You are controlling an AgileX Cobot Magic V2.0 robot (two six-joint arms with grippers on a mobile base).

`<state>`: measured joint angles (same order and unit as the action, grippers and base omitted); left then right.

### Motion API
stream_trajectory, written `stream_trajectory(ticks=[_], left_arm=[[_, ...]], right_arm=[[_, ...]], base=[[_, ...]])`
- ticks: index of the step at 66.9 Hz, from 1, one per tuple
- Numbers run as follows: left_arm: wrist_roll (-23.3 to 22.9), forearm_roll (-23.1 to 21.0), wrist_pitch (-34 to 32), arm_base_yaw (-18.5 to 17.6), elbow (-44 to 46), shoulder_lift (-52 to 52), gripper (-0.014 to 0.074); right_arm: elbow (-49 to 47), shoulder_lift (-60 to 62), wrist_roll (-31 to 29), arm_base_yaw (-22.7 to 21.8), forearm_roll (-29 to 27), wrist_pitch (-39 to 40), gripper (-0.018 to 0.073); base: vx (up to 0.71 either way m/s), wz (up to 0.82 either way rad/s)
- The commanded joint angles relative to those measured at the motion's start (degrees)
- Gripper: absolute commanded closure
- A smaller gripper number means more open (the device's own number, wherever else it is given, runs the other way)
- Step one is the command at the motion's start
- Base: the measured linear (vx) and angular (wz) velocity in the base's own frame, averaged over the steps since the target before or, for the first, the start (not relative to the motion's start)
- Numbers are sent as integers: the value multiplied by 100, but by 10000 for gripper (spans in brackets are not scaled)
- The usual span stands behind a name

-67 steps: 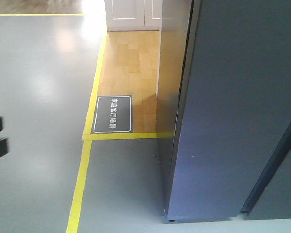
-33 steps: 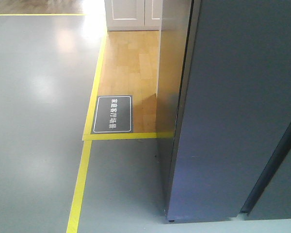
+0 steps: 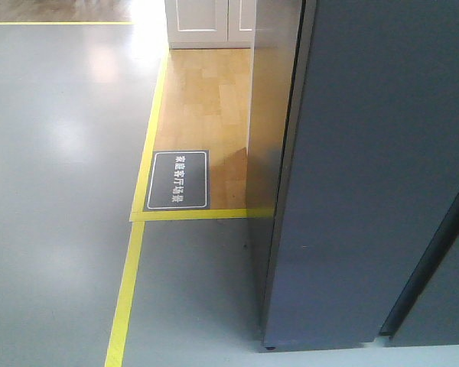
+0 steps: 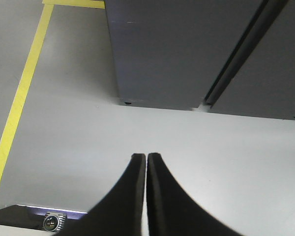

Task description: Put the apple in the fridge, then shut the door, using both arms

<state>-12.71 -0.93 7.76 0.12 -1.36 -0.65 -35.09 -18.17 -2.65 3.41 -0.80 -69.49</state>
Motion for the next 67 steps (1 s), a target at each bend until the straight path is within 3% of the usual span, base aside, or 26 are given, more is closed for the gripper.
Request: stream_trajectory(ticks=[1,9,21,38,67], left_arm=[[4,51,-500,0,97,-84,603],[72,158,-512,0,92,-84,603],[861,93,-566,0,92,-84,603],[861,93,-1233,0,92,-91,603],[844,61,-1177,0,98,-84,603]], right_arm=[[-132,-57,-11,1,17,256,562],[-132,-57,-11,1,23,256,562],[-132,-57,-11,1,23,256,562],[-132,-57,-11,1,23,256,562],[-132,-57,-17,1,23,256,562]], base=[[0,0],[0,0],[0,0],[0,0],[0,0]])
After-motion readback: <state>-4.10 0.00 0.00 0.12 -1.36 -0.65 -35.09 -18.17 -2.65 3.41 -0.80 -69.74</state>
